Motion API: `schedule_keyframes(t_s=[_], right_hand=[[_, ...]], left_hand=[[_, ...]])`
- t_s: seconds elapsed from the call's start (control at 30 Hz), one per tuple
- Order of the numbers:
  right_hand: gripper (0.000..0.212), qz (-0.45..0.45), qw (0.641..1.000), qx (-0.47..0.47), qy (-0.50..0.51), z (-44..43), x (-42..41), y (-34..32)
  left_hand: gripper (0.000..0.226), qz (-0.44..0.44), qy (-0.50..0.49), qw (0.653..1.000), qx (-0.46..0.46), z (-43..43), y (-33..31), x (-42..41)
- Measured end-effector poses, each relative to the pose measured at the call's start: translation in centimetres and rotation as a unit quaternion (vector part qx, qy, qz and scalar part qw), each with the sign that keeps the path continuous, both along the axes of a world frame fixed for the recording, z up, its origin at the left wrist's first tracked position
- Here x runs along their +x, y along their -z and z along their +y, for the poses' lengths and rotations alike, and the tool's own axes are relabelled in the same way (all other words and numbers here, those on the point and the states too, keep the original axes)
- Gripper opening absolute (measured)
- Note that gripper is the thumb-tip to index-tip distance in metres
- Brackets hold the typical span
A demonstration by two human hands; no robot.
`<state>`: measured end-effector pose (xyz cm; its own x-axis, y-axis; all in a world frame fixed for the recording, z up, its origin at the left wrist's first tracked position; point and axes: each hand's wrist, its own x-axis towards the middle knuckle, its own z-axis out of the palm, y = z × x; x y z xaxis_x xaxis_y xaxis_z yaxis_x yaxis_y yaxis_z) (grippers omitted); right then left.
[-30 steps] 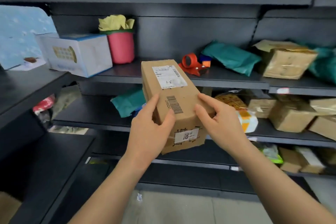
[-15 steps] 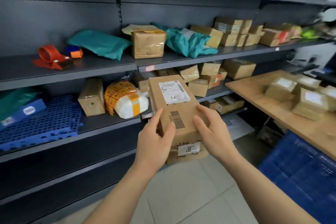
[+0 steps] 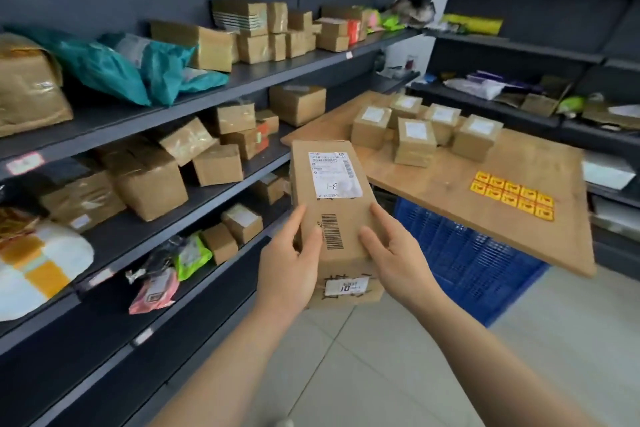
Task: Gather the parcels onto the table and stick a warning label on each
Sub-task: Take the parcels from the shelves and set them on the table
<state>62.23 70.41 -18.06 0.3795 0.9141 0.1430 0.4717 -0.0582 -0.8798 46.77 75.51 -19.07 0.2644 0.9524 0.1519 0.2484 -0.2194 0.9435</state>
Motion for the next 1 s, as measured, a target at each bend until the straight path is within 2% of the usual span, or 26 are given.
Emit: schedule_keyframes(t_s=[0.2, 0.33, 0.63, 0.8, 1.0], right_hand=[[0.036, -0.006, 0.996, 0.003, 0.093, 4.4, 7.0, 0.4], [0.049, -0.001, 0.987, 0.001, 0.163, 7.7, 11.4, 0.3], [0.053, -0.007, 0.959, -0.018, 0.284, 11.5, 20.5, 1.7], [0.055, -0.002, 0.949, -0.040, 0.313, 13.0, 26.7, 3.0], [0.057, 0.007, 0.951, -0.061, 0.303, 16.1, 35.6, 4.6]], left_hand=[[0.045, 0.007, 0.098, 0.995, 0.009, 6.6, 0.3, 7.7], [0.048, 0.022, 0.138, 0.990, 0.013, 11.5, -0.2, 12.9], [0.051, 0.038, 0.263, 0.964, -0.004, 19.2, 1.8, 25.2], [0.052, 0.039, 0.321, 0.946, -0.032, 21.5, 3.3, 32.1], [0.054, 0.057, 0.316, 0.947, -0.030, 24.3, 5.0, 40.9]])
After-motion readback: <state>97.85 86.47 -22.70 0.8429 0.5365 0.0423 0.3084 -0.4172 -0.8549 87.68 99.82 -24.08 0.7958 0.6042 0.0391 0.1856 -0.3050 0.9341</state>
